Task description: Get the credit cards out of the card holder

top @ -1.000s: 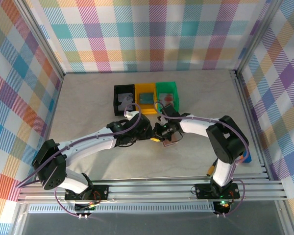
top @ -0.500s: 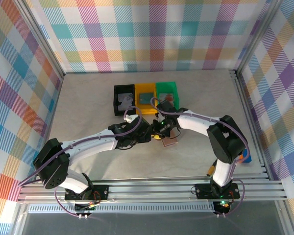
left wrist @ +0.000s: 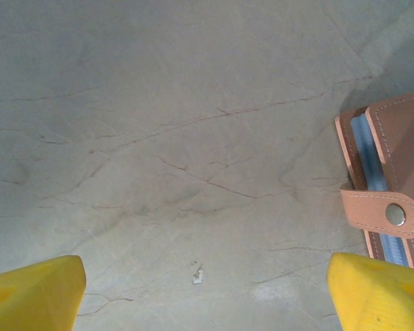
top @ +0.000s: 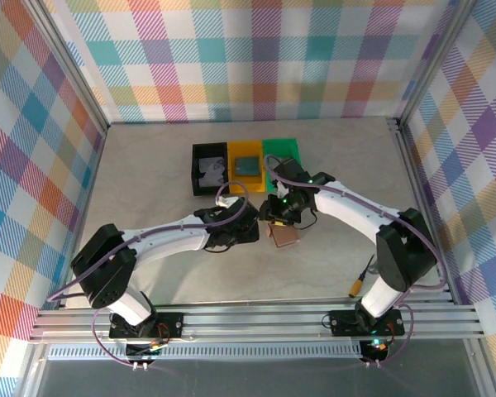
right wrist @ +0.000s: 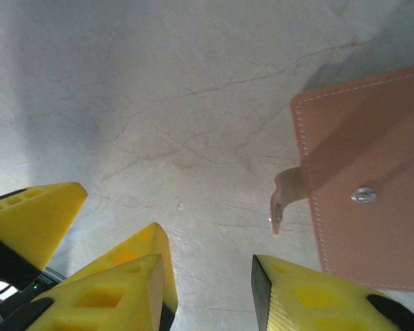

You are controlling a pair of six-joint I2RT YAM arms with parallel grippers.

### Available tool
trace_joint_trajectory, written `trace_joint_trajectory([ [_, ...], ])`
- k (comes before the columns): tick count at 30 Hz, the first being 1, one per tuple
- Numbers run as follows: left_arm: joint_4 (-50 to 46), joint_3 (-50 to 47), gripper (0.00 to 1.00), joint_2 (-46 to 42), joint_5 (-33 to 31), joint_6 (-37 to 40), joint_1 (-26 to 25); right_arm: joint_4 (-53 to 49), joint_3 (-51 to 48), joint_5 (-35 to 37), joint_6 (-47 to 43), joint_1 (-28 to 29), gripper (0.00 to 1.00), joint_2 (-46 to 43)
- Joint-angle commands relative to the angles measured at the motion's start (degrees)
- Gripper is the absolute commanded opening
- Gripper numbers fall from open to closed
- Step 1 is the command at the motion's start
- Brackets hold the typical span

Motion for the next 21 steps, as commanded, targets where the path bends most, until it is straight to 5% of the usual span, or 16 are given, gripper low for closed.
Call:
trace_joint_trajectory([
  [1,1.5,2.1,0.9,0.7,1.1,0.3,0.0,-4.3,0.6,3.9,-4.2,-0.9,0.39,-1.5],
  [21,1.1,-0.8,0.9,-2.9,-3.1,0.2,0.0,-1.2,-8.2,15.7,-6.0,4.9,0.56,-0.6],
])
